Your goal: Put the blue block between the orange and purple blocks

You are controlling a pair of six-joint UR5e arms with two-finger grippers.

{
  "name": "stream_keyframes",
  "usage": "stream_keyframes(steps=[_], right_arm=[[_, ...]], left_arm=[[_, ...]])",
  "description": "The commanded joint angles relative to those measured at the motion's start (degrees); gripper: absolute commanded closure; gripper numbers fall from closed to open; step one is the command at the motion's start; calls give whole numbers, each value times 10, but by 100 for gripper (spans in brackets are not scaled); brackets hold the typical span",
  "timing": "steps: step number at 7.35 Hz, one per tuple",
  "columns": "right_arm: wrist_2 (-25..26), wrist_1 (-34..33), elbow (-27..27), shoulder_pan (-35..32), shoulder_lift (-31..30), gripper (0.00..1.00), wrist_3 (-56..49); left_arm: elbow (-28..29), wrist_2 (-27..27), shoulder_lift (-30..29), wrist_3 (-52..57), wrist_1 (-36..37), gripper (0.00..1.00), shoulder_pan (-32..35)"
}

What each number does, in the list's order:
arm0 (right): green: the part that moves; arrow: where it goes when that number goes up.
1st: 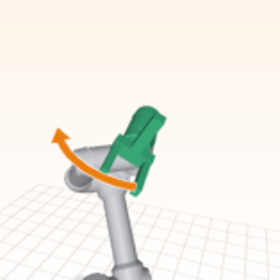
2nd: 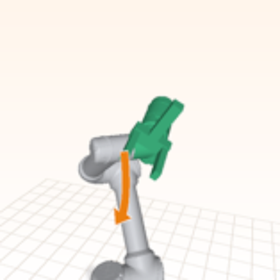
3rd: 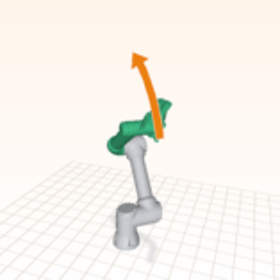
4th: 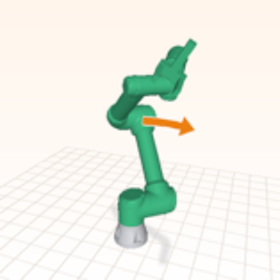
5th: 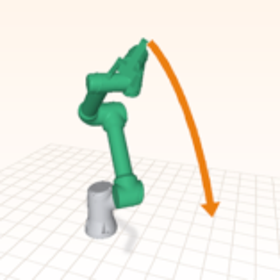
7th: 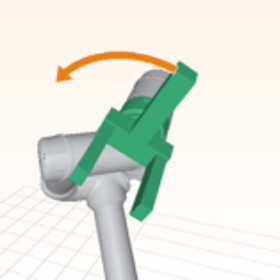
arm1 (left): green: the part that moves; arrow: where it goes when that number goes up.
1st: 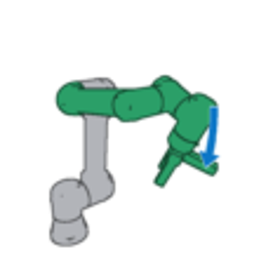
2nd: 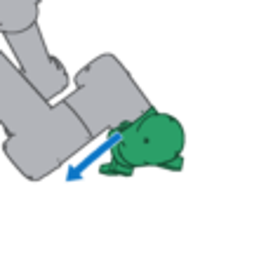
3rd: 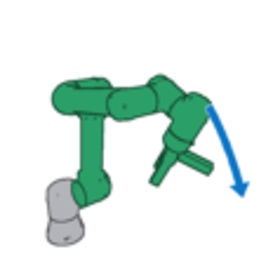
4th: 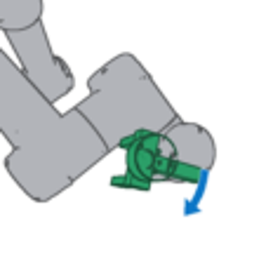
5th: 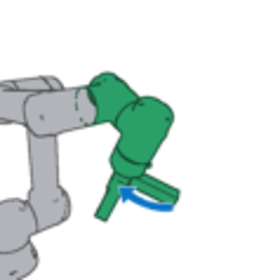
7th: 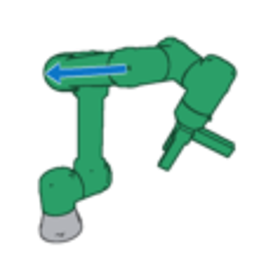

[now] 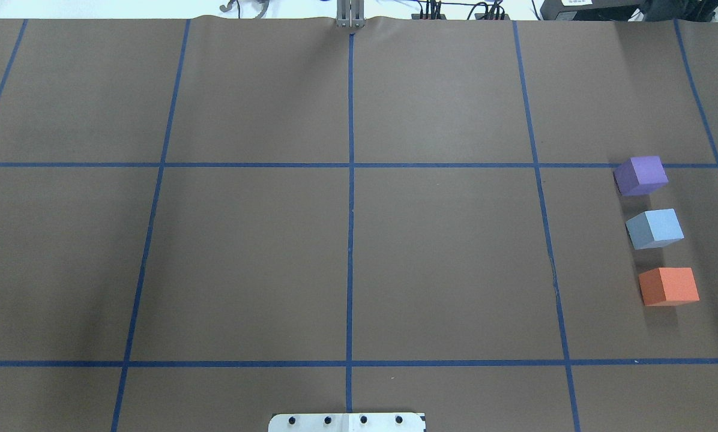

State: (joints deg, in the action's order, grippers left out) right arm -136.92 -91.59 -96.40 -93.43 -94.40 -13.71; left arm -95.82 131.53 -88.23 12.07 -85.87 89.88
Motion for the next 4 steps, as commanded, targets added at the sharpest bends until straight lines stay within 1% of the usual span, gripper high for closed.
stream_keyframes(steps=[1, 4], right_arm=[[1, 0, 0, 0, 0, 0, 0], [2, 0, 1, 0, 4, 0, 0]], left_arm=[[-1, -1, -4, 1, 0, 0, 1], [-1, -1, -6, 0, 0, 0, 1]])
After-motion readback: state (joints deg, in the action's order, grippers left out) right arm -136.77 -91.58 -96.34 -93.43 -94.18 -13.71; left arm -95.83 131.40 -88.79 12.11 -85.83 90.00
